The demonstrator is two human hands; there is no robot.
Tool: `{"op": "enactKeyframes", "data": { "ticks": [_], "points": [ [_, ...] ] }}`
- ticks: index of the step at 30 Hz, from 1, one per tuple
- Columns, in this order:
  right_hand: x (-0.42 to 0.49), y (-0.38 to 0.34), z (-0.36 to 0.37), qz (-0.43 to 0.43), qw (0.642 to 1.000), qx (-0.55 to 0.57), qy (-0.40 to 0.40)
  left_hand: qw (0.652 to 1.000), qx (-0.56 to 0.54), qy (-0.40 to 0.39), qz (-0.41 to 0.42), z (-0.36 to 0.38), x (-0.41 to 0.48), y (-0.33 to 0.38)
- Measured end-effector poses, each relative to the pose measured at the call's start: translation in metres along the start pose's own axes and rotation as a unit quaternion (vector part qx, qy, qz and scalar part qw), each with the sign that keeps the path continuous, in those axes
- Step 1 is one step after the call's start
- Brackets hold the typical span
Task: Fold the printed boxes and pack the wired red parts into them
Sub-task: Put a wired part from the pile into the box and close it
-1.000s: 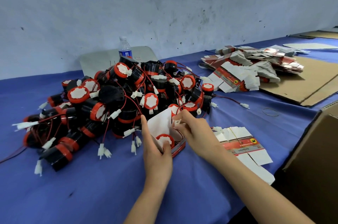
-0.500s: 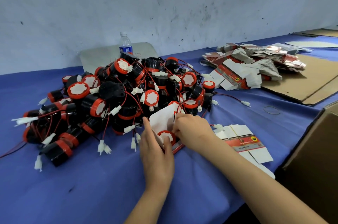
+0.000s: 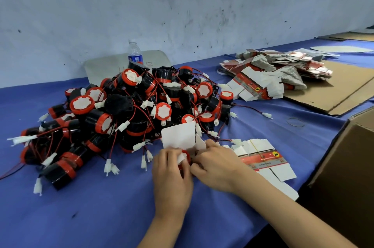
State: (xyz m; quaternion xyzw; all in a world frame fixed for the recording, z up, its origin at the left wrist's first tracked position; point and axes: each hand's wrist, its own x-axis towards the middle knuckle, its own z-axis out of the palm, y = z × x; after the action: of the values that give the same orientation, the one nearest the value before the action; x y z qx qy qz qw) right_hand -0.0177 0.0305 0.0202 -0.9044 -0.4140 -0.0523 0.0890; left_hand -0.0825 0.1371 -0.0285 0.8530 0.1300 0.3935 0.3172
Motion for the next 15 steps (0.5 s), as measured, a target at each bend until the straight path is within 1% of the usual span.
{"op": "enactKeyframes", "data": {
  "ticks": [2,5,6,7,9,10,11,12,15],
  "points": [
    [-0.009,-0.001,0.007,-0.014,1.000,0.005,0.014,0.999,0.006,-0.033,-0.005,0.000,-0.001,0.000],
    [-0.016,0.003,0.020,-0.039,0.998,0.012,0.056,0.995,-0.010,-0.093,-0.025,0.001,-0.003,0.001],
    [-0.018,0.002,0.025,-0.030,0.995,0.042,0.082,0.994,-0.014,-0.106,-0.026,0.001,-0.003,0.001],
    [-0.019,0.000,0.030,-0.005,0.990,0.086,0.114,0.993,-0.018,-0.117,-0.026,0.002,-0.002,0.000],
    [-0.024,-0.005,0.036,0.042,0.964,0.182,0.191,0.991,-0.030,-0.127,-0.024,0.001,-0.001,-0.001],
    [-0.026,-0.006,0.037,0.048,0.951,0.198,0.233,0.991,-0.036,-0.129,-0.025,0.001,0.000,-0.002],
    [-0.028,-0.005,0.038,0.042,0.945,0.185,0.268,0.991,-0.044,-0.127,-0.025,0.001,0.001,-0.003],
    [-0.029,-0.005,0.038,0.035,0.943,0.169,0.286,0.991,-0.049,-0.124,-0.025,0.002,0.001,-0.005],
    [-0.032,0.000,0.040,0.017,0.948,0.142,0.285,0.992,-0.054,-0.115,-0.015,0.004,0.001,-0.007]
  ]
}}
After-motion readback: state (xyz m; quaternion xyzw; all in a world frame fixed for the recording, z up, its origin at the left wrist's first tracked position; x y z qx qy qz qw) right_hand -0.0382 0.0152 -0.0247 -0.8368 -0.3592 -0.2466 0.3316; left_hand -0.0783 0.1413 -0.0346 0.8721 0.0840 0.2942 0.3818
